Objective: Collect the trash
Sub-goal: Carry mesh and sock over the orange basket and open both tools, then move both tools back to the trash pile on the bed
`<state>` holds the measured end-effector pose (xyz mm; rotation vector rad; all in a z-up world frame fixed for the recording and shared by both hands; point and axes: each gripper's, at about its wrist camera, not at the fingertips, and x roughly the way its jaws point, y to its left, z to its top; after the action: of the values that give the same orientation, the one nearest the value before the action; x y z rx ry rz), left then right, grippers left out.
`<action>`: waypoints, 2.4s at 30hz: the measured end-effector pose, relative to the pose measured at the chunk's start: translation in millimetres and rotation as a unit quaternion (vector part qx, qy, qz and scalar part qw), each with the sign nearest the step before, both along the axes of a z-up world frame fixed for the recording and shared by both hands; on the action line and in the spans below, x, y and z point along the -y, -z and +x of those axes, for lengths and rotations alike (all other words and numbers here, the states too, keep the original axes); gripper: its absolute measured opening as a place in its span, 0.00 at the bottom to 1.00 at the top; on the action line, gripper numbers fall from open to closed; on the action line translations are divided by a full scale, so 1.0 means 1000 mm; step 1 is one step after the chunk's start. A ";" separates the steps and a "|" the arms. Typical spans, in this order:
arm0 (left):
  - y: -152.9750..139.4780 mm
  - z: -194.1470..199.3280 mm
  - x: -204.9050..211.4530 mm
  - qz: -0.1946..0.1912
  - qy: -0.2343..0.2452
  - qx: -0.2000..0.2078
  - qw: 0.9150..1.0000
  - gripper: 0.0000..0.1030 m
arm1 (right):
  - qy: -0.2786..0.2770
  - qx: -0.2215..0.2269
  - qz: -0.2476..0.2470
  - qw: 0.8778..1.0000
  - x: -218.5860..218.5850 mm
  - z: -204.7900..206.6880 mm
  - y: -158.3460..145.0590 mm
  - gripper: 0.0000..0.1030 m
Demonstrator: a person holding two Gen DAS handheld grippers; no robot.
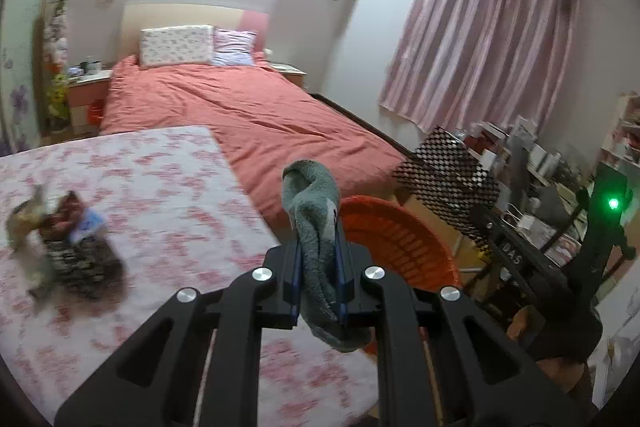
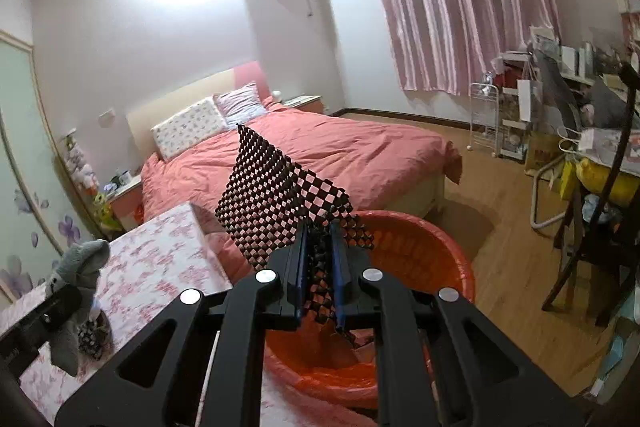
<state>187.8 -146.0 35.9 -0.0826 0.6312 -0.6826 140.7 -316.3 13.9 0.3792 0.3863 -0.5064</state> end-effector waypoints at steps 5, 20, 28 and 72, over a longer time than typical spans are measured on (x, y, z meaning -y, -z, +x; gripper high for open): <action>0.015 0.007 0.046 -0.002 0.042 -0.008 0.999 0.14 | 0.015 -0.001 0.014 1.000 0.023 0.000 0.010 0.11; 0.083 0.046 0.119 0.057 0.043 -0.061 0.996 0.56 | 0.026 -0.046 0.058 0.997 0.065 0.012 0.054 0.48; 0.089 0.059 0.060 0.083 -0.033 -0.059 0.994 0.88 | 0.030 -0.063 0.050 0.996 0.056 0.013 0.052 0.73; 0.087 0.040 -0.322 0.130 -0.357 -0.067 0.922 0.96 | -0.361 -0.147 -0.019 0.921 -0.285 0.133 0.042 0.49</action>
<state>227.9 176.0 -51.0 -0.1054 0.7576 0.1184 274.1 -31.6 -28.6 0.1003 0.7649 0.1594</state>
